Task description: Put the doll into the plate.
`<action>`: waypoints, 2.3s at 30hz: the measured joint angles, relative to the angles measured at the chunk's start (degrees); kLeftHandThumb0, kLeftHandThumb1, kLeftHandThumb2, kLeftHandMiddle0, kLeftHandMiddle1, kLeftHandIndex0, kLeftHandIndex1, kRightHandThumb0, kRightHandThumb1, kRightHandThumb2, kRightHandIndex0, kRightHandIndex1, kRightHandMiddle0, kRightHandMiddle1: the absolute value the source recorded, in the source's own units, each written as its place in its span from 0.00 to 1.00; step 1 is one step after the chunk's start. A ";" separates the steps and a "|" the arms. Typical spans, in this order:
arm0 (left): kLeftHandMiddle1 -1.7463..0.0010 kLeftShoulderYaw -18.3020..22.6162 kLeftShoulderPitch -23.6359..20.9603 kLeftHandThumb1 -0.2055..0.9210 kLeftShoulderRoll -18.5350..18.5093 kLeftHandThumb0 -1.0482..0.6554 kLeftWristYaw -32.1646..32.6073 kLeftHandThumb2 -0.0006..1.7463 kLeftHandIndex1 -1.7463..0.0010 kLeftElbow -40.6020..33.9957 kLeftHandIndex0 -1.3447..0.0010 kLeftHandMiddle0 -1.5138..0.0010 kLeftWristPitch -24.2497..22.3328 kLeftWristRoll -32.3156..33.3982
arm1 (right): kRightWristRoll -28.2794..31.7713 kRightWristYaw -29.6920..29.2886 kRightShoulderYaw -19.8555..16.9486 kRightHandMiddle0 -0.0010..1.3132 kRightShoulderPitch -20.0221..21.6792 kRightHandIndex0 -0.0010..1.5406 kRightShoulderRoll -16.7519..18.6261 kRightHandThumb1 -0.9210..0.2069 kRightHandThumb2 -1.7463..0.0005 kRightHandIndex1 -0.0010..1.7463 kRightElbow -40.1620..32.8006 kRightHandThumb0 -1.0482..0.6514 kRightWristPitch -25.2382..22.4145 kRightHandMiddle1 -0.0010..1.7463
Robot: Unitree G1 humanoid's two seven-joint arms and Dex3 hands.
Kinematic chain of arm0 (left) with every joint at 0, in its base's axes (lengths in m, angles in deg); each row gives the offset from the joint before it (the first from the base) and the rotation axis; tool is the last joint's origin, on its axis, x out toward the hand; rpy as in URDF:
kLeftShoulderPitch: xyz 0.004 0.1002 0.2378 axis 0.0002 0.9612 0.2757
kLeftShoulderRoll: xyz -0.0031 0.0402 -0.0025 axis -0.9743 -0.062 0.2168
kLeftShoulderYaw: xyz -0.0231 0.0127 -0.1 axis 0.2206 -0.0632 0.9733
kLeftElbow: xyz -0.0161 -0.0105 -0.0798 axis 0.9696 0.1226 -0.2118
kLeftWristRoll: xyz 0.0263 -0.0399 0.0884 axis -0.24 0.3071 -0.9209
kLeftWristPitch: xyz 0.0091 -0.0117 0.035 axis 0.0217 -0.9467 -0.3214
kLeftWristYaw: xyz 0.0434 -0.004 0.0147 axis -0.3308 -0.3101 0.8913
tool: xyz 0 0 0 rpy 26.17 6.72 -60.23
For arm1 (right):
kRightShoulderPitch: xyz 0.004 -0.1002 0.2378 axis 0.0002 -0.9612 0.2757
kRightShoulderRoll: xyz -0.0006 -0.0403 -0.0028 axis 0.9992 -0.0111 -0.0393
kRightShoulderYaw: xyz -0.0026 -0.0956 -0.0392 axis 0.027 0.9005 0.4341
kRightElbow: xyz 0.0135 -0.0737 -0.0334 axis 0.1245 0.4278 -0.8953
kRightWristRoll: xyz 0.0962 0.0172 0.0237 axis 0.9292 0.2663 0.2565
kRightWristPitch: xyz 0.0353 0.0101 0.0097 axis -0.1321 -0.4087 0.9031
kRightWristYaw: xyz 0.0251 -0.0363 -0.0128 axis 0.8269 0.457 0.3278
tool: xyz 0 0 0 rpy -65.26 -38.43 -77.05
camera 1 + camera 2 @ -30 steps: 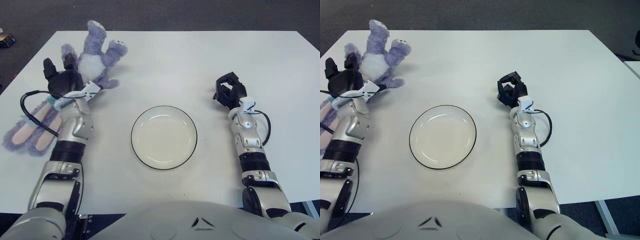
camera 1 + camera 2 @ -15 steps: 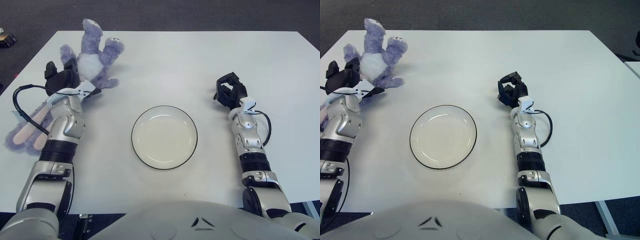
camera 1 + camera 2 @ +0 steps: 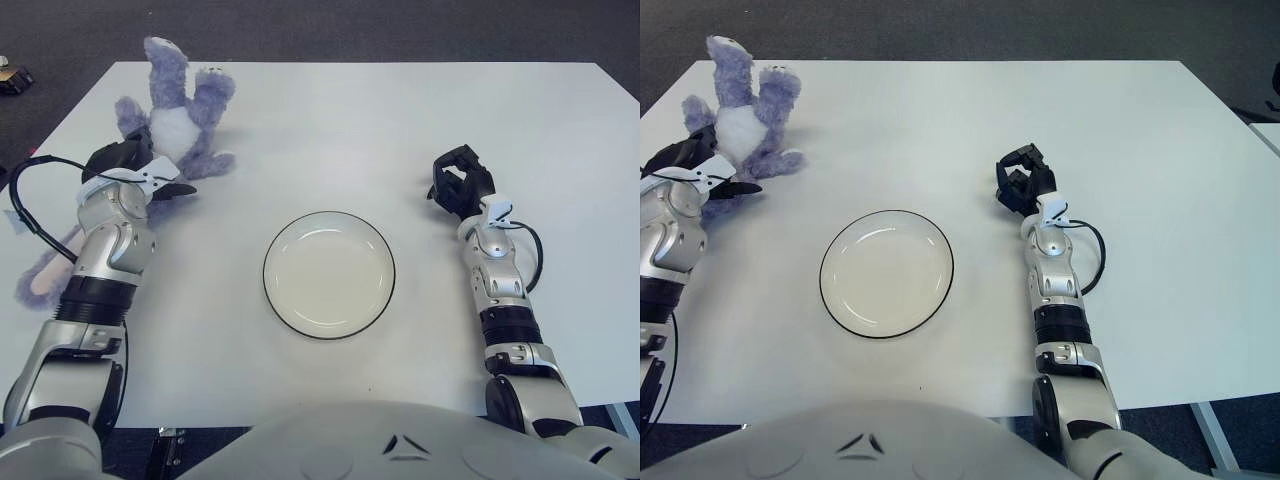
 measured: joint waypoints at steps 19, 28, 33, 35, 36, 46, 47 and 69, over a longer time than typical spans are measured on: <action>0.74 -0.48 -0.24 0.92 -1.51 0.38 -2.46 0.00 0.66 0.21 0.79 0.71 0.03 1.84 | 0.01 0.00 -0.07 0.24 -0.09 0.49 -0.08 0.11 0.63 0.97 -0.05 0.40 -0.04 0.98; 0.18 0.34 0.58 0.93 0.71 0.51 5.60 0.00 0.16 1.89 0.87 0.84 2.85 2.02 | 0.01 0.00 -0.13 0.25 -0.13 0.49 -0.10 0.11 0.63 0.97 -0.07 0.40 -0.04 0.98; 0.02 0.63 0.52 0.93 1.77 0.58 8.89 0.01 0.02 3.50 0.80 0.79 3.64 2.04 | 0.02 0.00 -0.13 0.25 -0.12 0.49 -0.09 0.11 0.63 0.97 -0.11 0.40 -0.04 0.97; 0.01 0.79 0.40 0.94 2.26 0.60 10.24 0.01 0.01 4.29 0.77 0.76 3.78 2.05 | 0.02 0.00 -0.14 0.25 -0.14 0.49 -0.10 0.12 0.63 0.97 -0.14 0.40 -0.04 0.97; 0.01 0.87 0.35 0.94 2.54 0.61 11.01 0.01 0.01 4.65 0.74 0.73 3.79 2.06 | 0.02 0.00 -0.14 0.25 -0.15 0.49 -0.09 0.12 0.63 0.97 -0.15 0.40 -0.04 0.97; 0.00 3.03 0.28 0.96 5.39 0.70 16.85 0.02 0.00 6.98 0.60 0.55 5.07 4.12 | 0.04 0.00 -0.13 0.25 -0.33 0.49 -0.09 0.12 0.63 0.97 -0.34 0.40 -0.04 0.97; 0.00 3.19 0.29 0.96 5.45 0.71 17.33 0.02 0.00 7.49 0.60 0.55 5.78 4.44 | 0.05 0.00 -0.14 0.25 -0.34 0.49 -0.09 0.12 0.63 0.97 -0.35 0.40 -0.04 0.97; 0.00 4.51 -0.27 0.53 5.11 0.75 21.58 0.60 0.00 14.13 0.57 0.51 17.20 8.84 | 0.20 0.31 -0.24 0.25 -0.45 0.49 -0.35 0.12 0.62 0.97 -0.35 0.40 -0.08 0.97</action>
